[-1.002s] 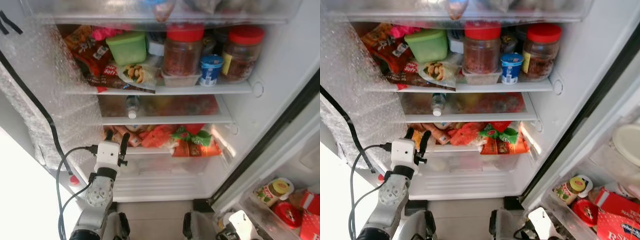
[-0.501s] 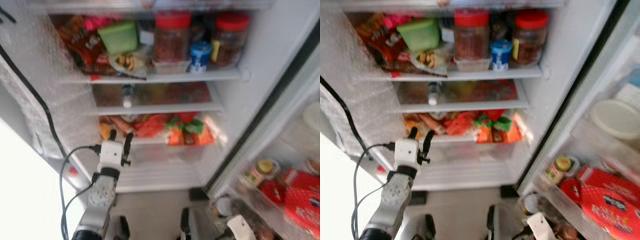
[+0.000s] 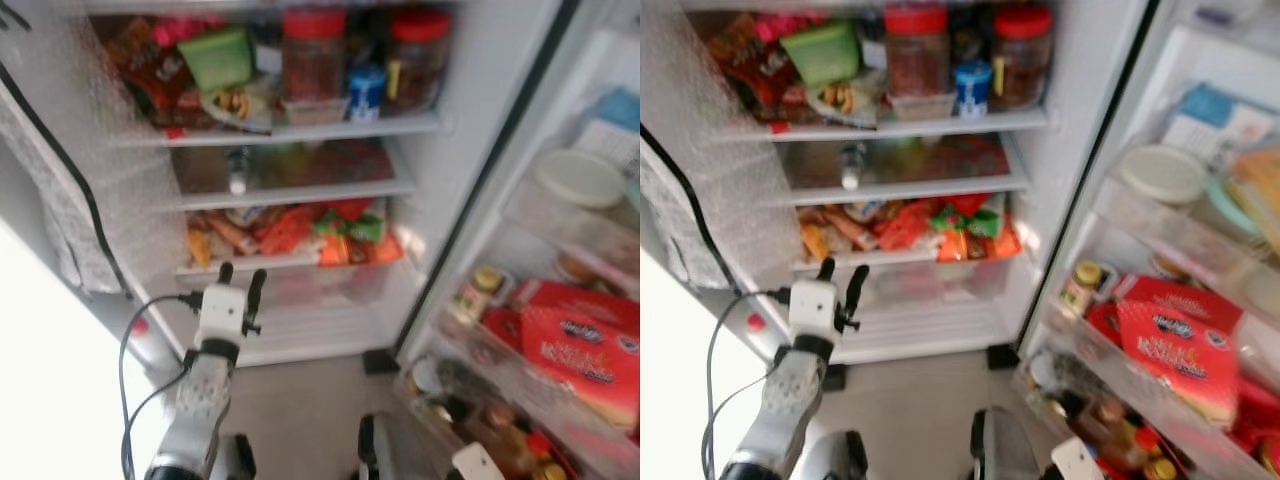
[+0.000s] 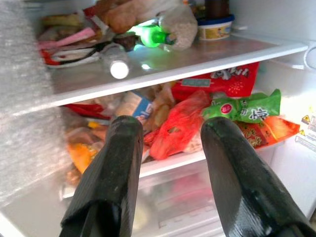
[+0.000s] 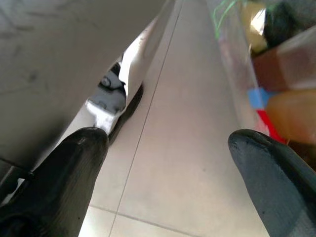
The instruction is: Restocking fridge
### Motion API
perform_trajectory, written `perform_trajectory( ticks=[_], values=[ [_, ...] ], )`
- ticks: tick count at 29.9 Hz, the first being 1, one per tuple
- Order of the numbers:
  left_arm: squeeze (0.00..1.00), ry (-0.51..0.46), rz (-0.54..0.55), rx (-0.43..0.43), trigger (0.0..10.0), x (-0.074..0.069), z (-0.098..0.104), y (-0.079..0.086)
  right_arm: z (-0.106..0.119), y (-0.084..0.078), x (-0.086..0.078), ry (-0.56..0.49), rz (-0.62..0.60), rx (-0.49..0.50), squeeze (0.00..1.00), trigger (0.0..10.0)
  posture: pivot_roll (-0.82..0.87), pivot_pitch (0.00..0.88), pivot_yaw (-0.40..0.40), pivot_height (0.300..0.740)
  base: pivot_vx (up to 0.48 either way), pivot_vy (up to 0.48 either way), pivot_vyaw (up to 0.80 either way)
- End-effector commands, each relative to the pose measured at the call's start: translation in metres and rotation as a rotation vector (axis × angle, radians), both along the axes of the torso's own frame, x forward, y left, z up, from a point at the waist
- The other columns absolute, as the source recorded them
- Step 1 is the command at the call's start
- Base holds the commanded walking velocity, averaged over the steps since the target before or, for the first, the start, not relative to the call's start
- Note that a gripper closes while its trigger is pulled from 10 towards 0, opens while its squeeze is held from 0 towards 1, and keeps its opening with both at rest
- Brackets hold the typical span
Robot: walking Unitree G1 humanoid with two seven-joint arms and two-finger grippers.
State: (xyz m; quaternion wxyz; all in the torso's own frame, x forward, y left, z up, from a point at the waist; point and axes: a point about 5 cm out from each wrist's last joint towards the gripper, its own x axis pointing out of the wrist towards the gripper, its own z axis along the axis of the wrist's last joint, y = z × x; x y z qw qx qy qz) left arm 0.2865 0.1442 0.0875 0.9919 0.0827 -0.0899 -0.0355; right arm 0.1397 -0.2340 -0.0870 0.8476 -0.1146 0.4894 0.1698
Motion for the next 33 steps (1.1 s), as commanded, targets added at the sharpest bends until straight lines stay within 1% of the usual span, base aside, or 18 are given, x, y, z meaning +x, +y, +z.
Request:
perform_trajectory(
  ticks=[1,4,8,9,10,11,12,14,16,18,19,20,22,23,24,26,29,33],
  values=[
    [0.00,0.030,0.013,0.005,10.0,-0.003,-0.007,0.003,-0.005,0.010,-0.007,0.034,0.024,0.037,0.00,10.0,-0.09,0.064,0.020,0.607,-0.270,0.000,0.00],
    [0.00,0.086,0.037,-0.006,10.0,-0.007,-0.017,0.007,-0.005,0.010,-0.007,0.036,0.024,0.038,0.00,10.0,-0.09,0.063,0.020,0.607,-0.258,0.000,0.00],
    [0.00,0.225,0.087,-0.007,10.0,-0.012,-0.043,0.019,-0.005,0.010,-0.007,0.037,0.024,0.038,0.00,10.0,-0.09,0.054,0.022,0.607,0.000,0.000,0.00],
    [0.00,0.225,0.087,-0.007,10.0,-0.012,-0.043,0.019,-0.005,0.010,-0.007,0.037,0.024,0.038,0.00,10.0,-0.09,0.054,0.022,0.607,0.000,0.000,0.00],
    [0.00,0.270,0.100,-0.007,10.0,-0.014,-0.051,0.023,-0.005,0.010,-0.007,0.037,0.024,0.039,0.00,10.0,-0.09,0.054,0.022,0.607,0.000,0.000,0.00],
    [0.00,0.390,0.130,0.000,10.0,-0.022,-0.073,0.035,-0.005,0.010,-0.008,0.038,0.022,0.039,0.00,10.0,-0.08,0.054,0.022,0.607,0.000,0.000,0.00],
    [0.00,0.390,0.130,0.000,10.0,-0.022,-0.073,0.035,-0.005,0.010,-0.008,0.038,0.022,0.039,0.00,10.0,-0.08,0.054,0.022,0.607,0.000,0.000,0.00],
    [0.00,0.540,0.189,0.034,10.0,-0.038,-0.099,0.055,-0.005,0.010,-0.008,0.038,0.011,0.040,0.00,10.0,-0.08,0.059,0.020,0.607,0.000,0.000,0.00],
    [0.00,0.587,0.215,0.039,10.0,-0.044,-0.107,0.062,-0.005,0.010,-0.008,0.037,0.004,0.041,0.00,10.0,-0.08,0.062,0.020,0.607,0.000,0.000,0.00],
    [0.00,0.587,0.215,0.039,10.0,-0.044,-0.107,0.062,-0.005,0.010,-0.008,0.037,0.004,0.041,0.00,10.0,-0.08,0.062,0.020,0.607,0.000,0.000,0.00],
    [0.00,0.668,0.254,0.067,10.0,-0.058,-0.120,0.074,-0.005,0.010,-0.007,0.036,-0.003,0.042,0.00,10.0,-0.07,0.069,0.019,0.607,0.000,0.000,0.00],
    [0.00,0.714,0.282,0.071,10.0,-0.068,-0.127,0.081,-0.005,0.010,-0.007,0.035,-0.010,0.044,0.00,10.0,-0.07,0.069,0.019,0.607,0.000,0.000,0.00],
    [0.00,0.776,0.333,0.070,10.0,-0.085,-0.137,0.092,-0.005,0.009,-0.007,0.033,-0.022,0.045,0.00,10.0,-0.07,0.070,0.020,0.607,0.000,0.000,0.00],
    [0.00,0.814,0.377,0.054,10.0,-0.098,-0.143,0.100,-0.005,0.009,-0.007,0.033,-0.025,0.045,0.00,10.0,-0.07,0.074,0.018,0.607,0.000,0.000,0.00],
    [0.00,0.814,0.377,0.054,10.0,-0.098,-0.143,0.100,-0.005,0.009,-0.007,0.033,-0.025,0.045,0.00,10.0,-0.07,0.074,0.018,0.607,0.000,0.000,0.00],
    [0.00,0.858,0.415,0.037,10.0,-0.114,-0.151,0.108,-0.004,0.009,-0.006,0.032,-0.026,0.044,0.00,10.0,-0.07,0.077,0.012,0.607,0.000,0.000,0.00],
    [0.00,0.902,0.419,0.032,10.0,-0.126,-0.157,0.108,-0.004,0.008,-0.006,0.032,-0.029,0.044,0.00,10.0,-0.07,0.077,0.009,0.607,0.000,0.000,0.00],
    [0.00,0.936,0.399,0.026,10.0,-0.132,-0.163,0.103,-0.004,0.007,-0.006,0.033,-0.038,0.043,0.00,10.0,-0.07,0.077,0.007,0.607,0.000,0.000,0.00]
  ],
)
